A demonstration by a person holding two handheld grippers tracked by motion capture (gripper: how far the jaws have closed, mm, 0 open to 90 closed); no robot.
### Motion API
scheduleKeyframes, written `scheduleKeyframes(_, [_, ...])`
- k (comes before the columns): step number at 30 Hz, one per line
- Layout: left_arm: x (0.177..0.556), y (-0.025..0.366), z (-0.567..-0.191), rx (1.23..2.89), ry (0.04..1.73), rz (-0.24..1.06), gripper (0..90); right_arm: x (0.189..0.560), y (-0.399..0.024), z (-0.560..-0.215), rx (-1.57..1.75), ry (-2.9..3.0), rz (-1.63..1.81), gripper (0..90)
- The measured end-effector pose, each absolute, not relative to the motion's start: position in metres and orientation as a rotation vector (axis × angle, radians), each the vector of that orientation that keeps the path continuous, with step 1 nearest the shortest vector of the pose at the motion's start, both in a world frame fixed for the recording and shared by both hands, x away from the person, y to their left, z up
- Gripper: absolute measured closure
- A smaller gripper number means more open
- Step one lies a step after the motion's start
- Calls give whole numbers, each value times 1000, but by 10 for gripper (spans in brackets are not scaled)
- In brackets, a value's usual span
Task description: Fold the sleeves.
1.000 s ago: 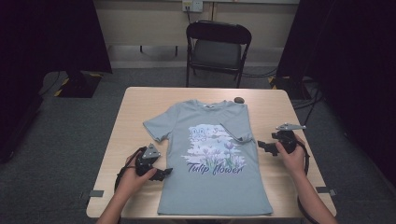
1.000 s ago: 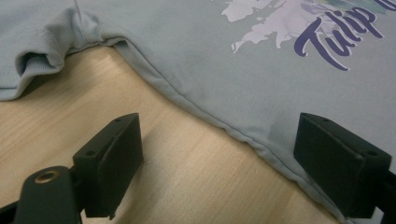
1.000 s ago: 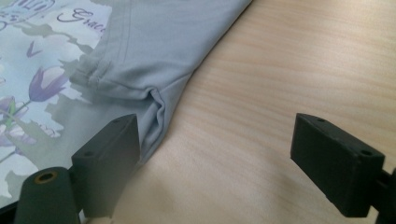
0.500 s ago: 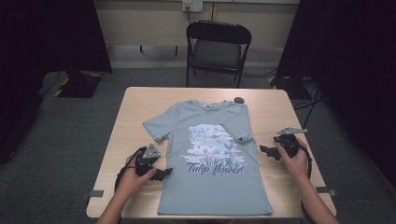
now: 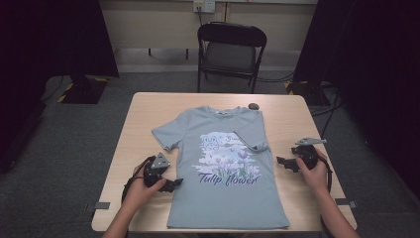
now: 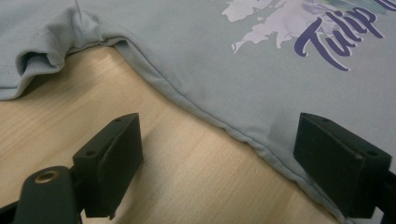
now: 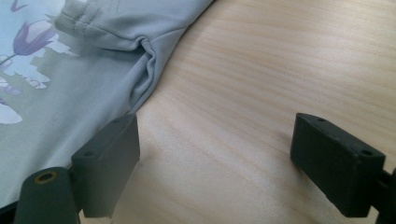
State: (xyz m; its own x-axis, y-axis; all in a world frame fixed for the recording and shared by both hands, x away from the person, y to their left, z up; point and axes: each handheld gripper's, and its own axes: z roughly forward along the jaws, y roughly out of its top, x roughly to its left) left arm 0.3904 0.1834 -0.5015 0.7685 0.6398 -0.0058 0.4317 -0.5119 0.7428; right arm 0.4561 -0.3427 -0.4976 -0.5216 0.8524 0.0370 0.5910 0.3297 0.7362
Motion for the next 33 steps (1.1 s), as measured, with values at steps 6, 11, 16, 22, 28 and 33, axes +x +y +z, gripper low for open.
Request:
scheduleKeyframes(6, [390,183,-501,2189,800,347,151,455,-344,-499,1263,2236,999,144])
scheduleKeyframes(11, [390,183,-501,2189,798,348,152,454,-343,-499,1243,2244,978,138])
scheduleKeyframes(16, [389,184,-501,2185,808,344,163,454,-343,-499,1239,2247,979,135])
scheduleKeyframes(22, [390,187,-491,2171,824,346,169,454,-342,-499,1237,2249,978,134])
scheduleKeyframes(28, [403,198,-471,2121,859,411,169,454,-342,-499,1236,2249,979,134])
scheduleKeyframes(33, [416,203,-463,2119,877,439,169,454,-342,-499,1235,2250,980,134])
